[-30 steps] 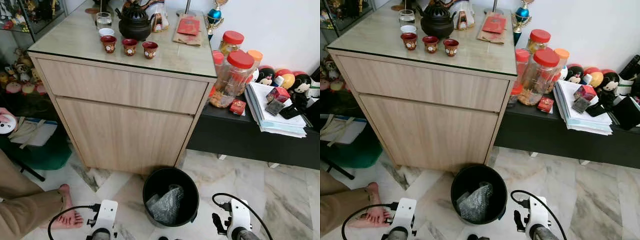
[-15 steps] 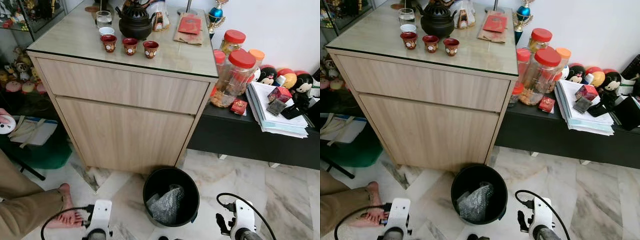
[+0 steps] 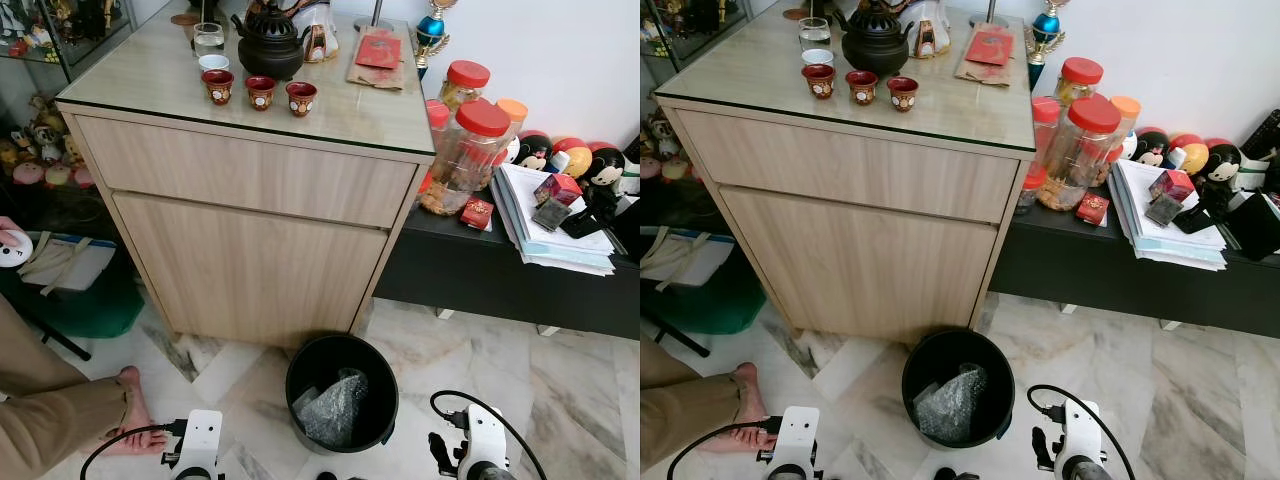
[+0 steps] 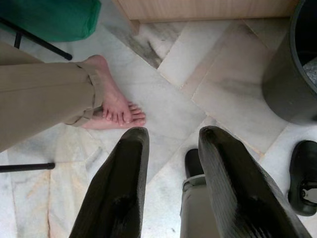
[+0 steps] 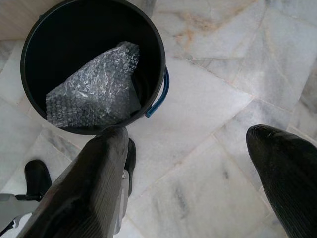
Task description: Picking trash to rubbish bin
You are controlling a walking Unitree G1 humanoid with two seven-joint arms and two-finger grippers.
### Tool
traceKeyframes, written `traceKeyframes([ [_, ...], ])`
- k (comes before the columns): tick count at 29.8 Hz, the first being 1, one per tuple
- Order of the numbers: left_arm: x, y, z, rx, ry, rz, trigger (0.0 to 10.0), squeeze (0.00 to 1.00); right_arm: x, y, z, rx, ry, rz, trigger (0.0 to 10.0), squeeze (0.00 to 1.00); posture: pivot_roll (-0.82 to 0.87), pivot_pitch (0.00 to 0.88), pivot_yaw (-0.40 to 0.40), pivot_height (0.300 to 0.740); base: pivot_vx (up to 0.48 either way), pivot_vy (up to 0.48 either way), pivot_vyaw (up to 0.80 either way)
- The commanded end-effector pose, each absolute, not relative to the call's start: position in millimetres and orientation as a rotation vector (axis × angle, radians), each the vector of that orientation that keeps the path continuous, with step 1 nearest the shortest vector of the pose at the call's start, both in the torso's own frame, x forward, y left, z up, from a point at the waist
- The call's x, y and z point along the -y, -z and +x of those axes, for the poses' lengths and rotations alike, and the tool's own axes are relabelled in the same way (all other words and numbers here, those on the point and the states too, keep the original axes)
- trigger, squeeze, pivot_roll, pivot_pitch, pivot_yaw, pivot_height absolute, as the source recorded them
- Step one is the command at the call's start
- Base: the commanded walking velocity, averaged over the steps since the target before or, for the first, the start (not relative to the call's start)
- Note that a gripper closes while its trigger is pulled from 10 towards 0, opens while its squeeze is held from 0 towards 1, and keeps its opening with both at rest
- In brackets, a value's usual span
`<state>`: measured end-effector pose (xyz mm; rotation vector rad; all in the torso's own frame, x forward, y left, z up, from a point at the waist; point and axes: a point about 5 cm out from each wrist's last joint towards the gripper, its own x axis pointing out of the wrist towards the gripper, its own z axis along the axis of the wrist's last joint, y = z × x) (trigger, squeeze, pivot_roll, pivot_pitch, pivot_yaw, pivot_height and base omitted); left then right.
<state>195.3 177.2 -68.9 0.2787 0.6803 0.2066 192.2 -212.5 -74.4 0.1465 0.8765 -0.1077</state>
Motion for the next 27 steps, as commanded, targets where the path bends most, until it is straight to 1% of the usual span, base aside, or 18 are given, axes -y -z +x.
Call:
traceKeyframes([
  [1,-174.3,73.5,188.2,-0.712,-0.203,0.259,10.0,0.0,218.7,77.1,185.1,-0.902,0.135,0.146,10.0,0.0,0.1,0.166,-0.15,0.74,0.0,0.0,0.0],
  [8,-173.6,73.6,188.5,-0.714,-0.203,0.253,10.0,0.0,216.9,77.0,185.9,-0.901,0.127,0.147,10.0,0.0,0.1,0.163,-0.154,0.74,0.0,0.0,0.0],
  [27,-170.2,73.1,190.3,-0.711,-0.194,0.244,10.0,0.0,220.3,74.7,188.7,-0.886,0.13,0.148,10.0,0.0,0.1,0.16,-0.158,0.74,-0.303,0.0,0.0],
])
